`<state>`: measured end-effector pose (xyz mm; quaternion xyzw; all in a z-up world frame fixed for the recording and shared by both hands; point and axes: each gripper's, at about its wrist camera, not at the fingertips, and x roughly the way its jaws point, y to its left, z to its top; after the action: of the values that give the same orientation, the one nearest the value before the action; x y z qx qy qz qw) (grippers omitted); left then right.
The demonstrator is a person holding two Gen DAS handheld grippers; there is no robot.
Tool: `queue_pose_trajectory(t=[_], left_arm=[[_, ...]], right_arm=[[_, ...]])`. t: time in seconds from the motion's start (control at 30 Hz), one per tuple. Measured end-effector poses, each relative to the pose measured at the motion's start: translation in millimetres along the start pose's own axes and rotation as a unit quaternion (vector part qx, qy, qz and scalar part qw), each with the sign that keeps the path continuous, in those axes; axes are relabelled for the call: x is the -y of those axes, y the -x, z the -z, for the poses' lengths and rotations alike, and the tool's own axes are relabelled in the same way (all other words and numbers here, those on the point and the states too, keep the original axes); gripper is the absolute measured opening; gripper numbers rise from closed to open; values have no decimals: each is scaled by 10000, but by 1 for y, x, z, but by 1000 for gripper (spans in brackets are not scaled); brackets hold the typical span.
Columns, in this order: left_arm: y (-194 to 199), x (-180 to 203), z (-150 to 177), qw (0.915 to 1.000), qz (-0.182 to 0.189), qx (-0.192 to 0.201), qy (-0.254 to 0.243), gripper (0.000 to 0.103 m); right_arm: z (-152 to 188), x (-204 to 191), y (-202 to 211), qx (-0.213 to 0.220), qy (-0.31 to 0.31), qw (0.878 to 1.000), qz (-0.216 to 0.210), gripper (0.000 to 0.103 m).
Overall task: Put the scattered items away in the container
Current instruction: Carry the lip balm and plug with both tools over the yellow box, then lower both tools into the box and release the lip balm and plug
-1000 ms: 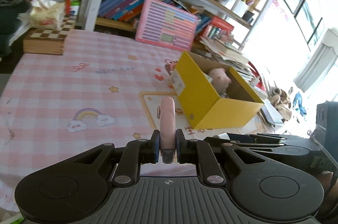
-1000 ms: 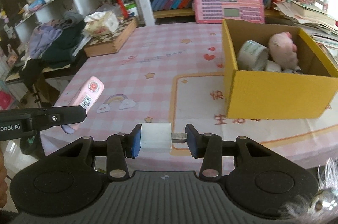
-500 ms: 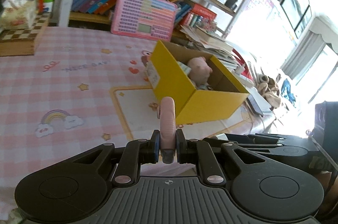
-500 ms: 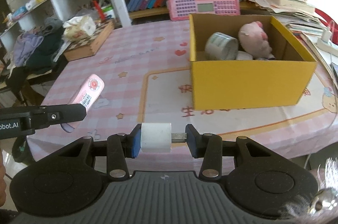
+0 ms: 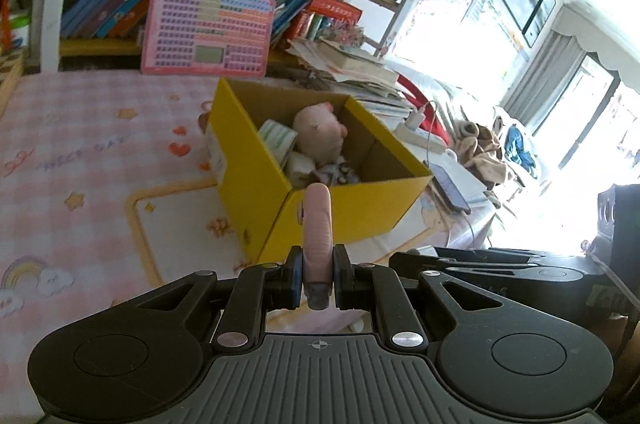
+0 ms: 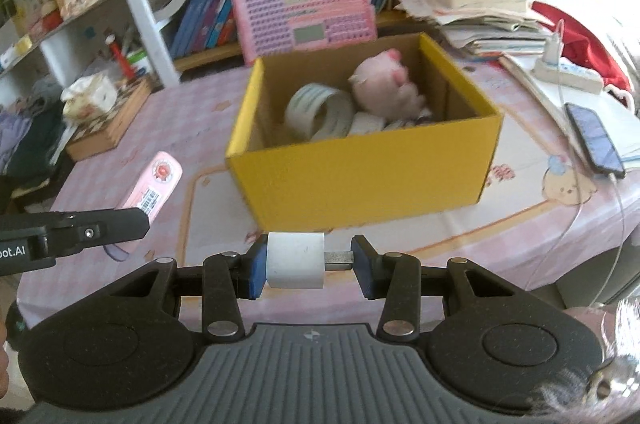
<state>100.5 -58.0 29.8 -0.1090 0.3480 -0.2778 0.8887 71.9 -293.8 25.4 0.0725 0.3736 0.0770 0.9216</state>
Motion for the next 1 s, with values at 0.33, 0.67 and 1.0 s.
queue_pose_trajectory(t=[0.33, 0.67, 1.0], left_arm=[[-34, 21, -46, 9990, -143, 275, -325, 13], [-88, 28, -68, 9985, -459, 136, -254, 13], [-150, 32, -73, 9935, -992, -492, -254, 13]], right_arm=[[-59, 39, -5, 700, 174, 9974, -4, 41], [-99, 60, -53, 431, 776, 9955, -327, 41], [-121, 59, -134, -393, 1898, 9800, -461, 41]])
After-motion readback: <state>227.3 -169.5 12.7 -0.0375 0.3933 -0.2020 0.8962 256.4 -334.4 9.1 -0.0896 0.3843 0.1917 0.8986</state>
